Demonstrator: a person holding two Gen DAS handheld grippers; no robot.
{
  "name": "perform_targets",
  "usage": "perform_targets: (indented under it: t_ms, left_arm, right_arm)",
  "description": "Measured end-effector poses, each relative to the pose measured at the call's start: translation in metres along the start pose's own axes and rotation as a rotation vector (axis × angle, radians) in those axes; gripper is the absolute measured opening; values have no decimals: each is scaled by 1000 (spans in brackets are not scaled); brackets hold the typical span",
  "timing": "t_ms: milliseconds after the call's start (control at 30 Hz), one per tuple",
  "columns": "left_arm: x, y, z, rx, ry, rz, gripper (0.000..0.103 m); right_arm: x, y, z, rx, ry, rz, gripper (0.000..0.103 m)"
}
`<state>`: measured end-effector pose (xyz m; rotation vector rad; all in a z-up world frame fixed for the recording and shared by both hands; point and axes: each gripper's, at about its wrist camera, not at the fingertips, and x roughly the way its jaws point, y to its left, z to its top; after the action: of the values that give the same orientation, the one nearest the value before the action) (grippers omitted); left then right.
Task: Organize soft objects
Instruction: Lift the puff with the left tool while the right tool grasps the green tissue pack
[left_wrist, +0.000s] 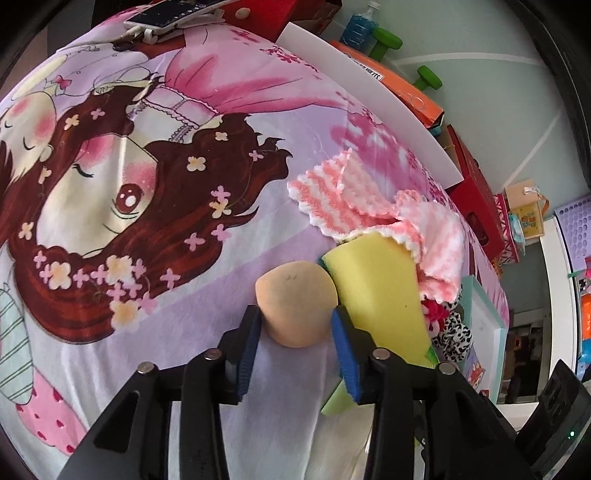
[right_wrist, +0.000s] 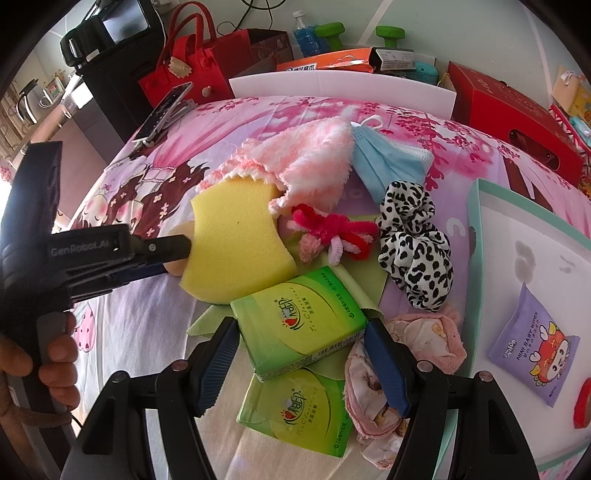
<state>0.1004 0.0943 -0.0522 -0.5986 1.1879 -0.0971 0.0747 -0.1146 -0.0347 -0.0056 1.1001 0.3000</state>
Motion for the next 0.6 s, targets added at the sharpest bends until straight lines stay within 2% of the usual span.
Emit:
perform_targets:
  t_ms: [233, 433, 600]
  left_arm:
    - [4, -3, 1, -4, -14, 5, 43]
    - [1, -1, 1, -7, -21, 28, 28]
    - [-2, 2, 0, -9, -23, 26, 21]
  right_arm:
    - [0, 0, 0, 0, 0, -1, 73]
    - [1, 1, 0, -3, -1, -3, 73]
    - [0, 1, -2, -12, -3, -8, 72]
